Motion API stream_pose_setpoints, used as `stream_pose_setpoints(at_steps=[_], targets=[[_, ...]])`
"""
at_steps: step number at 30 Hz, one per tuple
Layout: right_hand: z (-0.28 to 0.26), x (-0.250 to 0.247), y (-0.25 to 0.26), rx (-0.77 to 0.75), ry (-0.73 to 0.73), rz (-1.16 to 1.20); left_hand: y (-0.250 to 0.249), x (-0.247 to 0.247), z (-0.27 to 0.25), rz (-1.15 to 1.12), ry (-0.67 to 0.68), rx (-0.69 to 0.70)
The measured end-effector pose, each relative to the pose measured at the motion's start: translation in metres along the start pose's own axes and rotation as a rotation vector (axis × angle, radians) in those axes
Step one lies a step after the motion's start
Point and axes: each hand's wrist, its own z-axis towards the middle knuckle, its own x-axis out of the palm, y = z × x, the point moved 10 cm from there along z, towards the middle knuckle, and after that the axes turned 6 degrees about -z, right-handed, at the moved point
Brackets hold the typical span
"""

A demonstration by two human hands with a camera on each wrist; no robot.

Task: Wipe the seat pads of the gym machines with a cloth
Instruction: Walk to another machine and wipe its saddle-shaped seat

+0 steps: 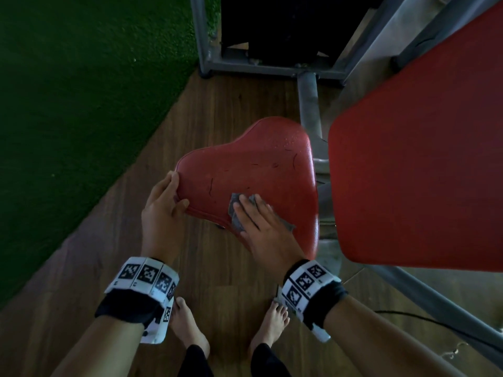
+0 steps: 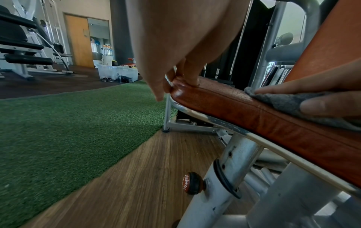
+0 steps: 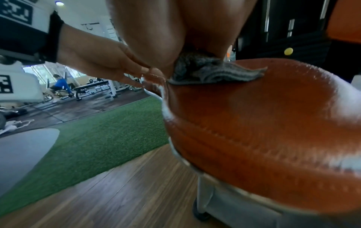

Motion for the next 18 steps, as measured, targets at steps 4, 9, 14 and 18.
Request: stream_pose_setpoints(at_steps=[4, 9, 14, 18], targets=[[0.018, -0.012, -0.032, 0.2, 0.004, 0.129, 0.0, 0.0, 0.0, -0.013, -0.004, 0.0], [0.02, -0.018, -0.024, 0.286, -0.033, 0.083, -0.001, 0.0, 0.0, -0.008, 0.001, 0.014], [0.018, -0.007, 0.007, -0.078, 0.007, -0.054, 0.0, 0.0, 0.001, -0.016, 0.006, 0.021], [0.027, -0.016, -0.037, 0.138, 0.022, 0.09, 0.003, 0.0, 0.001, -0.04, 0.011, 0.017]])
